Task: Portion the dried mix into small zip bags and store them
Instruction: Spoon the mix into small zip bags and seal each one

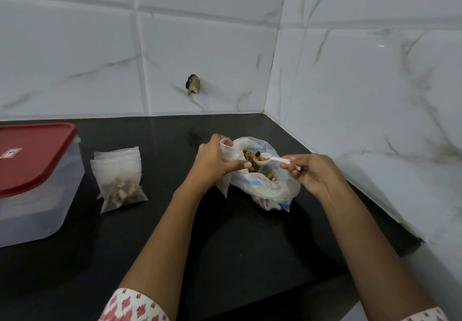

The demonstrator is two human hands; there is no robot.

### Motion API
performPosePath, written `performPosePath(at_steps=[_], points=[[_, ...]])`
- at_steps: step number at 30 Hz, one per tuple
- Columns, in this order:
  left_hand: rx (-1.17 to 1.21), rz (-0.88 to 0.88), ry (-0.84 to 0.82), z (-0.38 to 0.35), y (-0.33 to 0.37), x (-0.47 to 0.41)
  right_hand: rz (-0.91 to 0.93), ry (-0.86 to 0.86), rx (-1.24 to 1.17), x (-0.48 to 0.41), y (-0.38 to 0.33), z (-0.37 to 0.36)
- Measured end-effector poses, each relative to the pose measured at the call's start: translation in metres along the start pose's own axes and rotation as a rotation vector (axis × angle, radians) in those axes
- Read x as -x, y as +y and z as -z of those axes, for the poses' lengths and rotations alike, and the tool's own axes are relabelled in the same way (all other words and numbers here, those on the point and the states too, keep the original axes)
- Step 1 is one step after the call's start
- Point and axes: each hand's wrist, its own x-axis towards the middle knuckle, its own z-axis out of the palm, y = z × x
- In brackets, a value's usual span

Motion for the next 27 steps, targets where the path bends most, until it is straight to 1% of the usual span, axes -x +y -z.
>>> performPosePath(at_steps=[2, 6, 13, 20, 27], points=[[-0.031, -0.024, 0.009, 0.000, 0.000, 0.000, 0.024, -0.029, -0.019, 0.004, -0.005, 0.004], [-0.003, -0.061, -0.055, 0.000, 0.002, 0.001, 0.072, -0.074, -0.051, 0.011, -0.015, 0.007], [0.033, -0.091, -0.101, -0.002, 0.007, 0.007, 0.121, -0.164, -0.010, 0.025, -0.028, 0.001], [0.047, -0.094, -0.108, -0.002, 0.007, 0.007, 0.121, -0.244, 0.104, 0.030, -0.028, -0.011], [0.067, -0.121, -0.110, -0.002, 0.004, 0.006, 0.121, -0.237, 0.240, 0.030, -0.027, -0.027]])
